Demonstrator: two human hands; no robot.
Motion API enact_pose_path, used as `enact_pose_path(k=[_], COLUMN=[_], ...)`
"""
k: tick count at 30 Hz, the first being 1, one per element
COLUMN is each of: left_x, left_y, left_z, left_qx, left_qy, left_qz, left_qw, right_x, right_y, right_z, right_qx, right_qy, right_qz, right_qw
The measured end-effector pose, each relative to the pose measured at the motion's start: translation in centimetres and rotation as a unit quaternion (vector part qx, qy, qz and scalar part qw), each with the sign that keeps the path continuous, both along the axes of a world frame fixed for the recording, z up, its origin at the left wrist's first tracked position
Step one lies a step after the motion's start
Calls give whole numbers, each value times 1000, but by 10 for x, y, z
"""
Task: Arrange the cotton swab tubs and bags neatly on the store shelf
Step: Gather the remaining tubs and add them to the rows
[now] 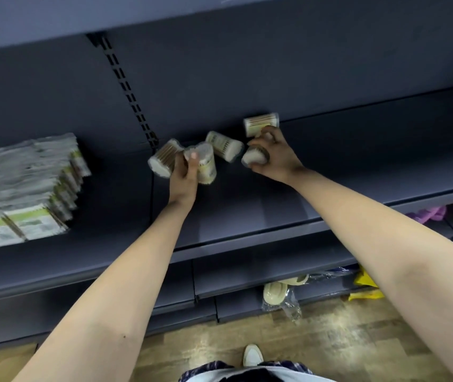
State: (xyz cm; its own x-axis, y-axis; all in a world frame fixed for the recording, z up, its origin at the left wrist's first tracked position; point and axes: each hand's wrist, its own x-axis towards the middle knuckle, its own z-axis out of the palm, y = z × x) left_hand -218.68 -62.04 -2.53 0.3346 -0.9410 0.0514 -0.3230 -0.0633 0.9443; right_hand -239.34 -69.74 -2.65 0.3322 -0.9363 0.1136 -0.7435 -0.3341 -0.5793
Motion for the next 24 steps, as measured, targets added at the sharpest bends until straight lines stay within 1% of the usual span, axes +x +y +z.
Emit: enact_pose_path(k=[4, 6, 10, 13, 14, 16, 18, 19, 22, 24], left_x=[1, 0, 3, 5, 5, 4, 4, 4, 4, 5], left_y=[0, -1, -1, -2, -2, 0, 0, 1, 3, 5], left_z=[-3, -4, -7, -7, -7, -6, -6, -6, -4, -4], left_qx=[-4, 3, 6, 10, 8, 5, 2, 3, 15, 20], left_qy=[-22, -40, -51, -56, -55, -49, -51, -54, -64, -71], left_qz=[-26, -33, -39, -38, -39, -43, -49, -53, -76, -94], left_qw=[999, 999, 998, 998, 998, 998, 997, 997, 995, 993], right_x=[2, 5, 13, 15, 14, 14, 15, 17, 27, 32], right_y=[5, 12, 29, 33, 33, 34, 37, 39, 44, 44], right_z=[-3, -2, 7, 16, 19, 20, 19, 18, 12, 8], right_qx=[-41, -62, -73, -63, -48, 15, 73, 89, 92, 77], right_qy=[45, 32, -57, -79, -85, -126, -187, -215, -307, -344], right_qz=[-21, -33, -52, -64, -68, -82, -103, -111, -133, -135], right_qw=[998, 997, 994, 993, 993, 988, 974, 966, 938, 926])
